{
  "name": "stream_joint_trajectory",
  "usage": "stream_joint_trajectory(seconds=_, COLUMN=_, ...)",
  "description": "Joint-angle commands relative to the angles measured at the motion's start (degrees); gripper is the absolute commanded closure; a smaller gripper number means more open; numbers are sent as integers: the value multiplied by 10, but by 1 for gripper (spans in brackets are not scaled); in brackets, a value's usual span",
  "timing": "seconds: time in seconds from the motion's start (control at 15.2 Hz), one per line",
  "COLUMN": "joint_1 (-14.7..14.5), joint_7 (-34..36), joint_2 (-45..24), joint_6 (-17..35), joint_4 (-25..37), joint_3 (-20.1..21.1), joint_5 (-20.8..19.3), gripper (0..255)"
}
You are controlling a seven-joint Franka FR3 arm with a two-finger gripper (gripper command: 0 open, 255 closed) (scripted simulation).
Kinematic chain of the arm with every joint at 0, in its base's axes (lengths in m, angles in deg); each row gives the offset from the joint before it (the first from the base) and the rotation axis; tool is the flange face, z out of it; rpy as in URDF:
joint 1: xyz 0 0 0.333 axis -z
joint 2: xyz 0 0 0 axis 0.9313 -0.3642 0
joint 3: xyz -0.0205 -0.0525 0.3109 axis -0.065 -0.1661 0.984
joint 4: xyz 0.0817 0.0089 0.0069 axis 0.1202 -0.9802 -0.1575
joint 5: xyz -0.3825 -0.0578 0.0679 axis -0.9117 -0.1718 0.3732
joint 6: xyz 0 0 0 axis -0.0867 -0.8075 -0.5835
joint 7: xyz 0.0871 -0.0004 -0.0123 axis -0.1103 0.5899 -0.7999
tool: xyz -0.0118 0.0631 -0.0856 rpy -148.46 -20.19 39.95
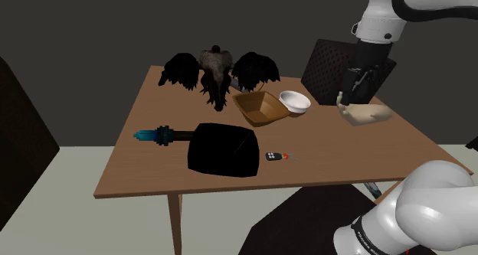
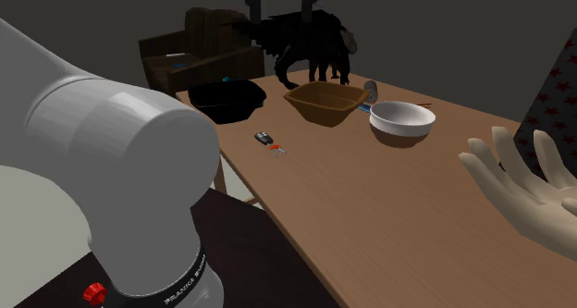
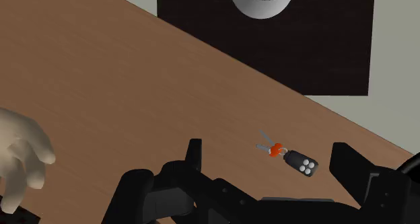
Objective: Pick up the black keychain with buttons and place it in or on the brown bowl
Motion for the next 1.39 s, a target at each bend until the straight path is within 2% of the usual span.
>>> stream_joint_trajectory(seconds=0.0, joint_1=0, joint_7=0, joint_2=0, joint_6=0, joint_4=0, joint_3=0, joint_5=0, gripper=0)
stream_joint_trajectory(seconds=0.4, joint_1=-41, joint_7=-97, joint_2=14, joint_6=152, joint_4=-122, joint_3=-28, joint_5=-13, gripper=0)
stream_joint_trajectory(seconds=0.73, joint_1=-77, joint_7=-177, joint_2=-3, joint_6=288, joint_4=-206, joint_3=-55, joint_5=-24, gripper=0)
stream_joint_trajectory(seconds=1.06, joint_1=-116, joint_7=-259, joint_2=-54, joint_6=437, joint_4=-270, joint_3=-86, joint_5=-32, gripper=0)
stream_joint_trajectory(seconds=1.32, joint_1=-155, joint_7=-331, joint_2=-123, joint_6=567, joint_4=-305, joint_3=-115, joint_5=-31, gripper=0)
